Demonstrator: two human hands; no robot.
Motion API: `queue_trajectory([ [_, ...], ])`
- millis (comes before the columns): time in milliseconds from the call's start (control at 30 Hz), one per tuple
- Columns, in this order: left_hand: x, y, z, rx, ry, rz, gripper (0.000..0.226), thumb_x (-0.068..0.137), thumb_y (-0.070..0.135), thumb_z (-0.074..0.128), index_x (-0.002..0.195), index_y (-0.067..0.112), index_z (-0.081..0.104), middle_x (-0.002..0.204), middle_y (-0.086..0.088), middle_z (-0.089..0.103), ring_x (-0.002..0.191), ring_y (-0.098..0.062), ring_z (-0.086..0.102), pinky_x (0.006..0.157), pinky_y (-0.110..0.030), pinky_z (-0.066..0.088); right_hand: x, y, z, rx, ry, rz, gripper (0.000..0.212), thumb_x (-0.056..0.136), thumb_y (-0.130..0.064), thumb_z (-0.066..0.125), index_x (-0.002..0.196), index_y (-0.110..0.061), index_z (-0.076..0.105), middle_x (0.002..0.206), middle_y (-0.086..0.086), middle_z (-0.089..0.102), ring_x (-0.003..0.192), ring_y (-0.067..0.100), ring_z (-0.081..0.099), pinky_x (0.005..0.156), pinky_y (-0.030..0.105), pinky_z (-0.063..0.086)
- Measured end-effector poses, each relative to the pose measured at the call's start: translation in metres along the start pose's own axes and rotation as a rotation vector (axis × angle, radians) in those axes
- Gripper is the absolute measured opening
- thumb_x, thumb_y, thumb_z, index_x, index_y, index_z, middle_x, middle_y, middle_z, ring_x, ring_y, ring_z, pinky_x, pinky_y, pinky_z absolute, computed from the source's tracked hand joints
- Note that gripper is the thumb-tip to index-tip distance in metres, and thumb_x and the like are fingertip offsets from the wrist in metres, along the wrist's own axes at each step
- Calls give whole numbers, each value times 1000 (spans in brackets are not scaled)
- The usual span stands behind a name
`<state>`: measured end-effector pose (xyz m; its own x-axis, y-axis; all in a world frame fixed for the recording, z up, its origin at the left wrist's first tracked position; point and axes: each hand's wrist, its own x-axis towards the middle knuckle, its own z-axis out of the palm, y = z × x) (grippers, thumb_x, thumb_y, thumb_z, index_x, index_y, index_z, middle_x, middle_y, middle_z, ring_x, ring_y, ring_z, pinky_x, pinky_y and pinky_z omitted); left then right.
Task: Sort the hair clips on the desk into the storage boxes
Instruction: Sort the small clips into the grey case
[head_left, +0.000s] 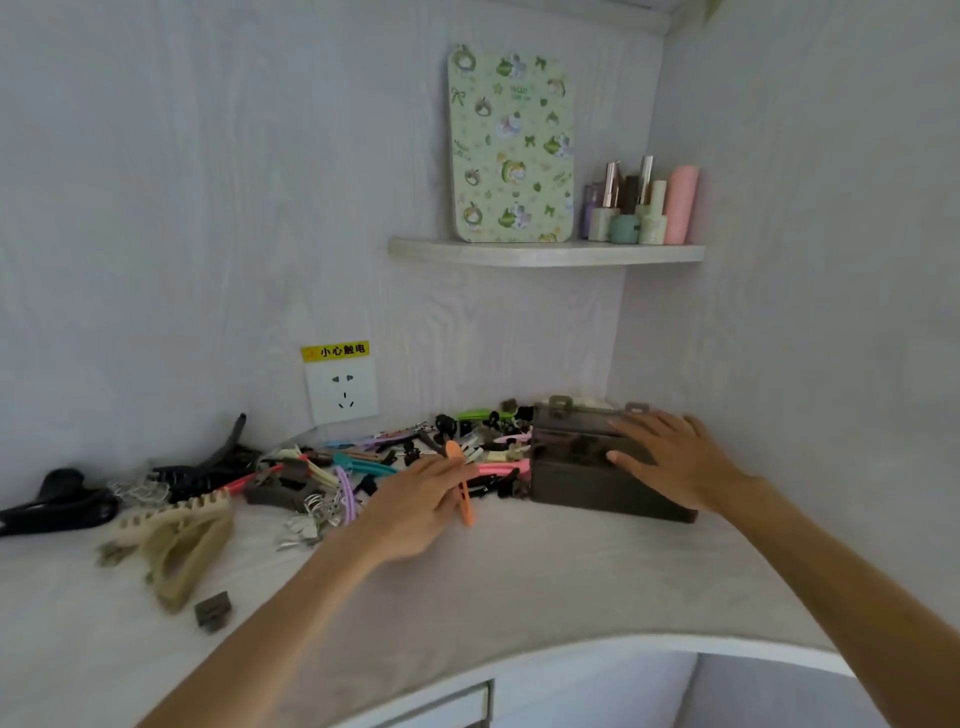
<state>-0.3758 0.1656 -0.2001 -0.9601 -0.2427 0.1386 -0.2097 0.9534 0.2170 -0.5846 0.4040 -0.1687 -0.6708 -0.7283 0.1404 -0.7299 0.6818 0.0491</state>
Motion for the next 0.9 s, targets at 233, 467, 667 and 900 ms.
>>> queue_trajectory([
  [233, 10, -10, 5, 21, 129, -5, 34, 89, 40, 51, 122, 35, 55, 136, 13, 46, 121, -11, 47, 101, -30, 36, 23, -90, -30, 162, 319, -367, 24, 93, -24, 51, 111, -23, 66, 106, -2, 67, 102, 18, 55, 84, 27, 36],
  [467, -3, -45, -4, -227, 240, -127, 34, 81, 50, 62, 114, 41, 59, 121, 20, 60, 107, -1, 57, 82, -22, 47, 68, -145, -20, -404, -200, -231, 24, 87, -8, 48, 110, -14, 53, 101, 3, 64, 101, 24, 57, 108, 43, 24],
  [667, -12, -53, -1, -69, 402, -203, 27, 92, 44, 49, 113, 37, 63, 112, 17, 67, 94, -2, 63, 72, -21, 51, 100, -144, -28, -168, -318, -259, 17, 77, -3, 62, 90, -13, 68, 95, 5, 65, 81, 19, 58, 67, 29, 45],
  [900, -20, -69, -10, -224, 202, -182, 39, 85, 35, 59, 122, 44, 56, 131, 23, 54, 119, -1, 51, 99, -26, 44, 114, -152, -11, 5, -369, -317, 41, 82, -1, 58, 118, -19, 64, 122, 3, 63, 104, 22, 60, 85, 29, 51],
])
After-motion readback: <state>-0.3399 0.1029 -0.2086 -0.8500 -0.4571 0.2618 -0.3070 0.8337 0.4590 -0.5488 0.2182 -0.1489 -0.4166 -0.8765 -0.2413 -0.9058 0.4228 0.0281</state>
